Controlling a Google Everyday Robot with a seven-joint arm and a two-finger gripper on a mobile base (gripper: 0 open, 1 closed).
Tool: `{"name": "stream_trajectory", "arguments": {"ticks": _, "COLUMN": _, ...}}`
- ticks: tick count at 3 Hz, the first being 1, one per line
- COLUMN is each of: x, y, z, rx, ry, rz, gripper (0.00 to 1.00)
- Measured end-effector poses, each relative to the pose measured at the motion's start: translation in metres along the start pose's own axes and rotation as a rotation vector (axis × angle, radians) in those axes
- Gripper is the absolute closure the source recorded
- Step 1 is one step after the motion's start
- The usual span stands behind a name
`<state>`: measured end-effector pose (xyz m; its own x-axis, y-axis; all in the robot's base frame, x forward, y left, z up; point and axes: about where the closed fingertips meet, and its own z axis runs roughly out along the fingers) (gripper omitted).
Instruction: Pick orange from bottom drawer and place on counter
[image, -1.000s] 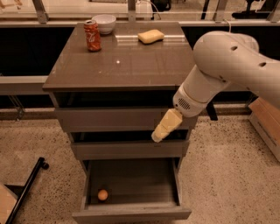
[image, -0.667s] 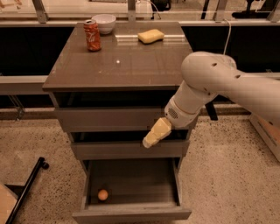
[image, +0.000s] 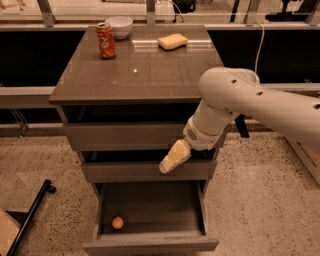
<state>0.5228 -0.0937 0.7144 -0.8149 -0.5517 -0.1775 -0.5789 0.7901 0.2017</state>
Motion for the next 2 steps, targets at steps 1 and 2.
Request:
{"name": "stream_trajectory", "arguments": {"ticks": 1, "x": 0.012, "y": -0.006, "z": 0.036, "rx": -0.034, "ry": 0.033, "rz": 0.073, "gripper": 0.00}}
{"name": "stream_trajectory", "arguments": {"ticks": 2, "x": 0.023, "y": -0.013, "z": 0.076, "rx": -0.084, "ry": 0.067, "rz": 0.133, "gripper": 0.00}}
